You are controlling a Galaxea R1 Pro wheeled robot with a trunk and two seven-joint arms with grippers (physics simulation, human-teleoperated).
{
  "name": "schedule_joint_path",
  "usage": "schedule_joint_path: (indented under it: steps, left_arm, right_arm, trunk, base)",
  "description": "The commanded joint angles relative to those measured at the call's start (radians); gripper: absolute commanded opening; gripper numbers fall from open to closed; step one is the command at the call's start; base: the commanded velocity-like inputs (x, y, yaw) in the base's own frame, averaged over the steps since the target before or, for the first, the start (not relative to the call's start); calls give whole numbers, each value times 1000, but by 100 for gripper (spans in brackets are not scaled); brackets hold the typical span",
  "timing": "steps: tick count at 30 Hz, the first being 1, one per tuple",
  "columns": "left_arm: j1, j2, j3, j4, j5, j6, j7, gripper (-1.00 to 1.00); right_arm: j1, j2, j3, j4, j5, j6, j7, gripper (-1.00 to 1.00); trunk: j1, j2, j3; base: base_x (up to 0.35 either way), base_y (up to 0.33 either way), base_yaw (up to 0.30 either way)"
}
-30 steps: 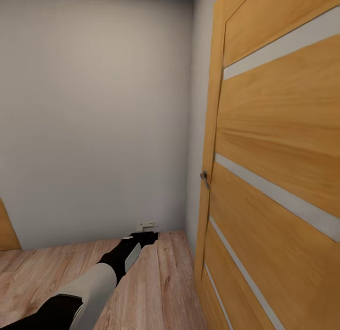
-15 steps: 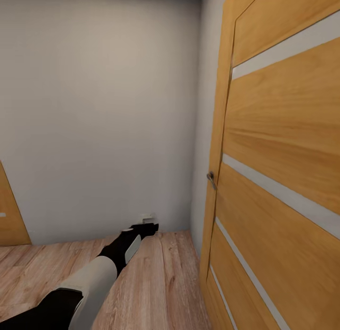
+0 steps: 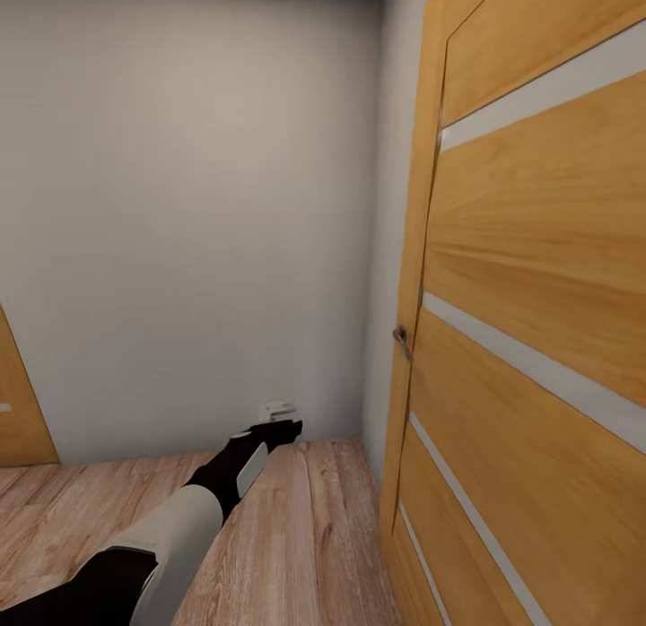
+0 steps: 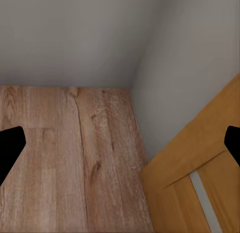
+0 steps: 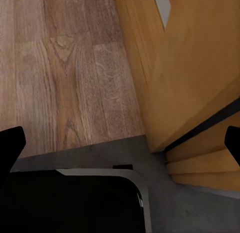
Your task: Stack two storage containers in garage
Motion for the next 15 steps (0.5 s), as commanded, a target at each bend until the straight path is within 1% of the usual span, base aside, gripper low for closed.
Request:
schedule_joint_path:
  steps: [1, 6, 8, 9, 12, 13, 15]
  left_arm:
    - [0, 0, -5, -1, 10, 4, 5, 100]
    - [2, 0, -5, 9, 6, -5, 14, 100]
    - [7, 0, -5, 20, 10, -16, 10, 100]
    - [7, 2, -5, 26, 10, -22, 9, 100]
    - [13, 19, -5, 43, 8, -39, 10, 100]
    - [14, 31, -5, 157, 8, -275, 9, 100]
    - [16, 38, -5, 241, 7, -379, 8, 100]
  right_arm:
    - [1, 0, 7, -2, -11, -1, 4, 100]
    - [0, -1, 7, -2, -11, -1, 2, 100]
    - [0, -2, 7, -2, -11, -1, 3, 100]
    - [0, -2, 7, -2, -11, -1, 3, 100]
    - [0, -2, 7, -2, -11, -2, 3, 100]
    - [0, -3, 7, -2, -11, -2, 3, 100]
    - [0, -4, 7, -2, -11, -3, 3, 100]
  trunk:
    - [0, -1, -1]
    - [0, -1, -1]
    - [0, -1, -1]
    - [0, -1, -1]
    - [0, -1, -1]
    - [0, -1, -1]
    - [0, -1, -1]
  base:
    - [0, 0, 0]
    - [0, 0, 0]
    - [0, 0, 0]
    - [0, 0, 0]
    - [0, 0, 0]
    - [0, 0, 0]
    - [0, 0, 0]
